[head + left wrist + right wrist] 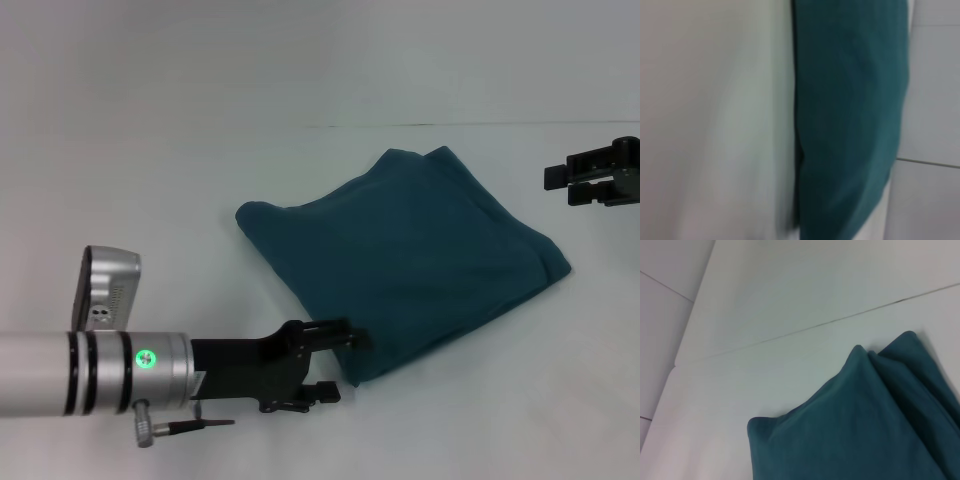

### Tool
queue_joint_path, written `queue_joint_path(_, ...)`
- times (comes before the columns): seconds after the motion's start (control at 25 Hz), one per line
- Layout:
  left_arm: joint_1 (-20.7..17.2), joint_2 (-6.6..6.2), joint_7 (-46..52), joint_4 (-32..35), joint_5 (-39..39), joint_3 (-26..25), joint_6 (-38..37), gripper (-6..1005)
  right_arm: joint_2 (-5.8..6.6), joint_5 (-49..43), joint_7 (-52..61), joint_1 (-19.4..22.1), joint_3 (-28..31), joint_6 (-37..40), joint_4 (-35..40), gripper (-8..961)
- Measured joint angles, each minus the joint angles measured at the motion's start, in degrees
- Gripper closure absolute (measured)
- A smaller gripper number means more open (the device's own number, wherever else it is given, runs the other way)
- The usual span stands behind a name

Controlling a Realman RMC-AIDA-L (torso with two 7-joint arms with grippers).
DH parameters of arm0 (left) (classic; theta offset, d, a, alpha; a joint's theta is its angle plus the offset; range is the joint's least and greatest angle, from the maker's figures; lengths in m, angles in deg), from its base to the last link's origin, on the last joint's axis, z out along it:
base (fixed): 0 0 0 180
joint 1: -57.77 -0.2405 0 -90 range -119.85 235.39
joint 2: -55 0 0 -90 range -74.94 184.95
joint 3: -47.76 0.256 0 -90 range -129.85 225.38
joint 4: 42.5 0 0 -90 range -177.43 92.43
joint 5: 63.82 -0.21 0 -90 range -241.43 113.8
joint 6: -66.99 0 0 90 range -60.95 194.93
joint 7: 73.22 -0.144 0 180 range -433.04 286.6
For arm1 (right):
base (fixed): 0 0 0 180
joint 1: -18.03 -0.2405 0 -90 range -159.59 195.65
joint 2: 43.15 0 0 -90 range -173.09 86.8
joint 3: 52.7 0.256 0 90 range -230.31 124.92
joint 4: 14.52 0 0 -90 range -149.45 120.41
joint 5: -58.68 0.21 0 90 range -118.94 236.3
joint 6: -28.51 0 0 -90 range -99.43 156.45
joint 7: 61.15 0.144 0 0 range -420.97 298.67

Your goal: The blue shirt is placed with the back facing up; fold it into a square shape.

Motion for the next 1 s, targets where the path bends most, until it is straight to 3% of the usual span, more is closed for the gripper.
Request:
queue_joint_path(0.56,5.12,0.2,-0.37,-4.84,0.24,2.97,6.71,70,-0.09,0.17,-0.42,0.01,1.28,-0.02,-0.75,390)
queue_joint_path(1.0,5.76,0.07,-2.17,-6.15,1.78,2.34,7.56,200,0.01,0.17,-0.42,0.06,1.57,0.29,-1.41,390)
